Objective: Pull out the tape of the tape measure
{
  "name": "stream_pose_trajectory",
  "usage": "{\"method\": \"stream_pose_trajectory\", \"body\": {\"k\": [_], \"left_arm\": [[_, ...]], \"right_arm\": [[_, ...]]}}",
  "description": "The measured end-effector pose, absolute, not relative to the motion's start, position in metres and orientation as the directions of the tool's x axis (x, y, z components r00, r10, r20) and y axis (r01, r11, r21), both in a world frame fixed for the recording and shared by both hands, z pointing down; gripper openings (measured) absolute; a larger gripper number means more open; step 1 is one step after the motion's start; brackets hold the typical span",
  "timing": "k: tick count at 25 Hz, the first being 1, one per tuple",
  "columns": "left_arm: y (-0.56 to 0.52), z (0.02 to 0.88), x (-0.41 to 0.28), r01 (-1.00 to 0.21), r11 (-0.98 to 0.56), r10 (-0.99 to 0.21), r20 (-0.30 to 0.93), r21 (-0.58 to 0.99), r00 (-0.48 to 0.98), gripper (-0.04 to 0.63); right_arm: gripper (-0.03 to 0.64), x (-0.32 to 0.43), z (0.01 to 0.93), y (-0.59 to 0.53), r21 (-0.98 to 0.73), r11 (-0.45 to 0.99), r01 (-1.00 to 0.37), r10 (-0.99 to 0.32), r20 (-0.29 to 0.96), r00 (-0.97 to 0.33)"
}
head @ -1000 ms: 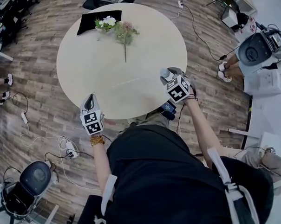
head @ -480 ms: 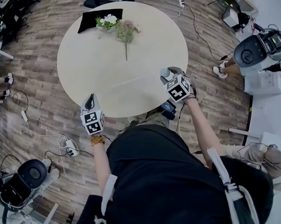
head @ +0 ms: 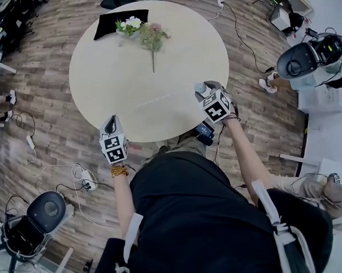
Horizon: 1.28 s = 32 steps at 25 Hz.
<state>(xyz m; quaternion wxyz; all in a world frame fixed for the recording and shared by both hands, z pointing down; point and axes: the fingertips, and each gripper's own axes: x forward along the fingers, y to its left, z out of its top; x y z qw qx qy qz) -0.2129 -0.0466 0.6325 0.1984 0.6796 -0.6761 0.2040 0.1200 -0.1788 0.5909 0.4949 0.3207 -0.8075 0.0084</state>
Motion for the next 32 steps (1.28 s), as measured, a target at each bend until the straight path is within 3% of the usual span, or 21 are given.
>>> {"method": "stream_pose_trajectory", "body": {"k": [32], "left_arm": [[-0.074, 0.701, -0.211, -0.988, -0.152, -0.734, 0.674, -0.039, 0.086, 0.017]], "right_arm": [[0.215, 0.131, 0.673, -0.188, 0.176, 0.818, -0.547, -0.388, 0.872, -0.300]]}}
